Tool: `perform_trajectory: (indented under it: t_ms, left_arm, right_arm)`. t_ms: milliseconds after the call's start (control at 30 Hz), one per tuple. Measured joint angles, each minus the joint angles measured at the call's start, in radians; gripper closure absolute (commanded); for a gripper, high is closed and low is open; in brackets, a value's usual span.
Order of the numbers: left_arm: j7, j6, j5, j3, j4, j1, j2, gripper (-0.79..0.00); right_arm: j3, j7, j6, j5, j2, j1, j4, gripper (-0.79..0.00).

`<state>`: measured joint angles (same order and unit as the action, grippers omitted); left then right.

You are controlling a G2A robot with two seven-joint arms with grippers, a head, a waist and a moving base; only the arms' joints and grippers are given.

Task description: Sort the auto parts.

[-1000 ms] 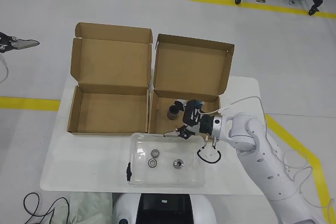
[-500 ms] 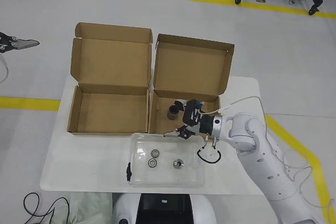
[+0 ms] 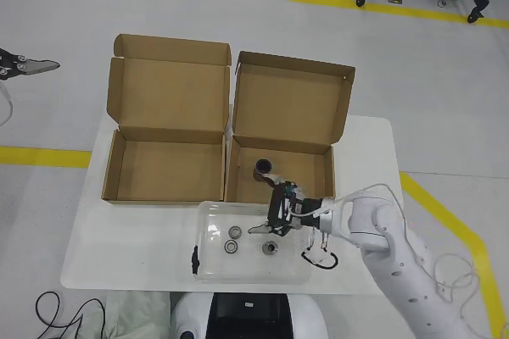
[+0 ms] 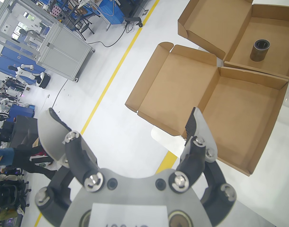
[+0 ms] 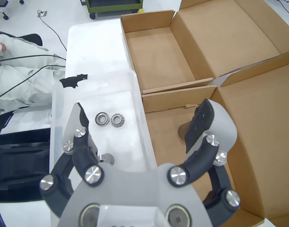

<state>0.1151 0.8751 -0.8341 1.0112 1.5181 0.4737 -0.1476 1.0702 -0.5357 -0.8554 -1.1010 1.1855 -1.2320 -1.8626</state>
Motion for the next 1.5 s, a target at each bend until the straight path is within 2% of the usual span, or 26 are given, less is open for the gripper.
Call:
perform_trajectory:
  t_ms: [400, 633, 767, 1033, 1500]
  left_arm:
    - [0.000, 0.000, 0.000, 0.000, 0.000, 0.000, 0.000, -0.785]
    - [0.000, 0.000, 0.000, 0.000, 0.000, 0.000, 0.000, -0.785]
    - [0.000, 0.000, 0.000, 0.000, 0.000, 0.000, 0.000, -0.785]
    - [0.000, 0.000, 0.000, 0.000, 0.000, 0.000, 0.000, -0.785]
    - [0.000, 0.000, 0.000, 0.000, 0.000, 0.000, 0.000, -0.785]
  right_arm:
    - [0.019, 0.024, -0.071, -0.075, -0.029, -0.090, -0.032, -0.785]
    - [0.018, -0.021, -0.050, -0.100, -0.040, -0.118, -0.011, -0.785]
    - [0.014, -0.034, -0.042, -0.093, -0.046, -0.131, -0.003, -0.720]
    - [-0.009, -0.074, -0.033, -0.095, -0.055, -0.145, 0.010, -0.646]
    - [-0.089, -0.226, 0.026, -0.065, -0.056, -0.091, 0.065, -0.597]
